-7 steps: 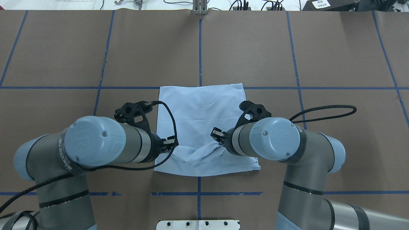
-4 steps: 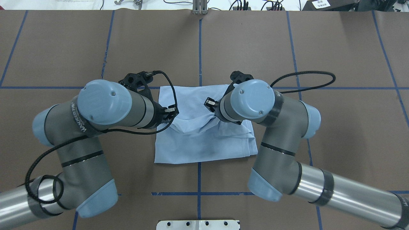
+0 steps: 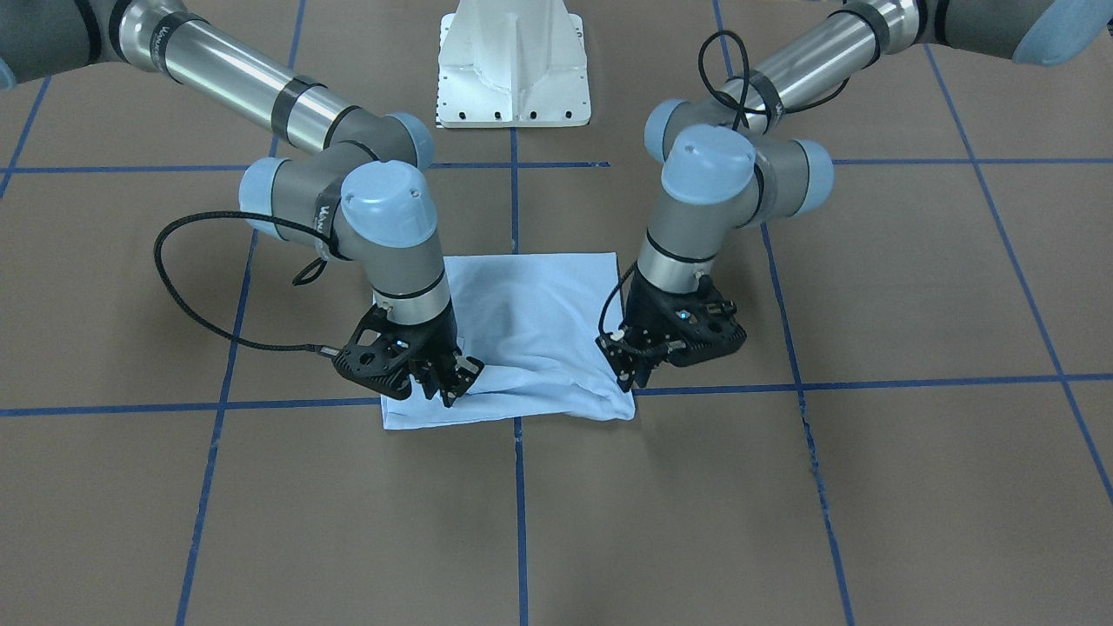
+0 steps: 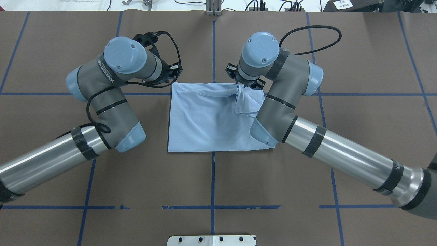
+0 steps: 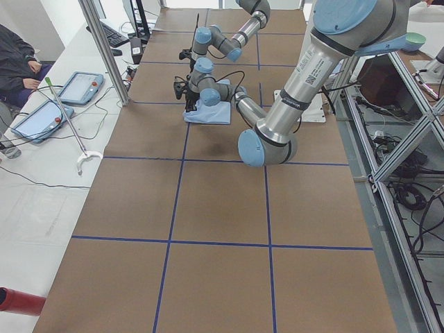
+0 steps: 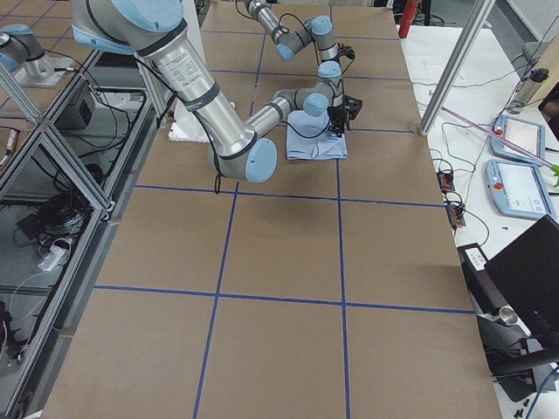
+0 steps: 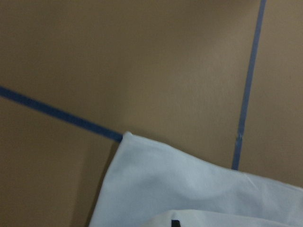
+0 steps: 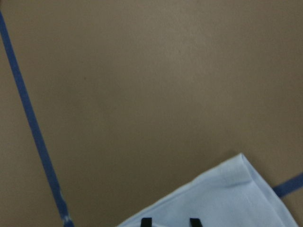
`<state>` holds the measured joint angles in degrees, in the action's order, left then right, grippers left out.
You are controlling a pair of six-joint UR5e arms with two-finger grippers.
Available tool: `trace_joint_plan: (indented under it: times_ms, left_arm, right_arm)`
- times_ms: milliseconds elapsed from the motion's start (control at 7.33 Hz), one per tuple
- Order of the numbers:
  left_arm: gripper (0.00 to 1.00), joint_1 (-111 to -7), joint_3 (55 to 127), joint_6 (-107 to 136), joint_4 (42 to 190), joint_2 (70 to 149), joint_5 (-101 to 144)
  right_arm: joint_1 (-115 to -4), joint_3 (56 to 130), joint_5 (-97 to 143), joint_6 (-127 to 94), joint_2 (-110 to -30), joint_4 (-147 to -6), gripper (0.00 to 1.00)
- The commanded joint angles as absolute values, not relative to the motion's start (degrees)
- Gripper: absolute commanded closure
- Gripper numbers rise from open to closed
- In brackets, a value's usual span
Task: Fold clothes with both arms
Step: 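Lift the near end with both grippers and fold it farther from the robot, then press the folded corner flat with the right gripper while the left withdraws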
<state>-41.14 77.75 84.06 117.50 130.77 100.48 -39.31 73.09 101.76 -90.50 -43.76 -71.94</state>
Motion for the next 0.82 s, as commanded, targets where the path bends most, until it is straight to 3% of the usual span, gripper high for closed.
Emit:
trace_joint_plan:
  times_ms: [0,409,682]
  left_arm:
    - [0.00,-44.30,72.69,79.19,119.97,133.84,100.63]
    - [0.00,-46.57,74.60,75.35,119.27,132.99,107.62]
    - [0.00,-47.72,79.61,74.44,119.27,128.77,108.72]
  right_arm:
    - [-42.27,70.58,102.30,-85.88,-42.46,-70.31,0.00]
    - [-43.51,72.67,108.09,-84.38,-41.57,-73.71,0.00]
    - [-39.05,76.54,105.66,-81.41,-41.22,-86.79,0.00]
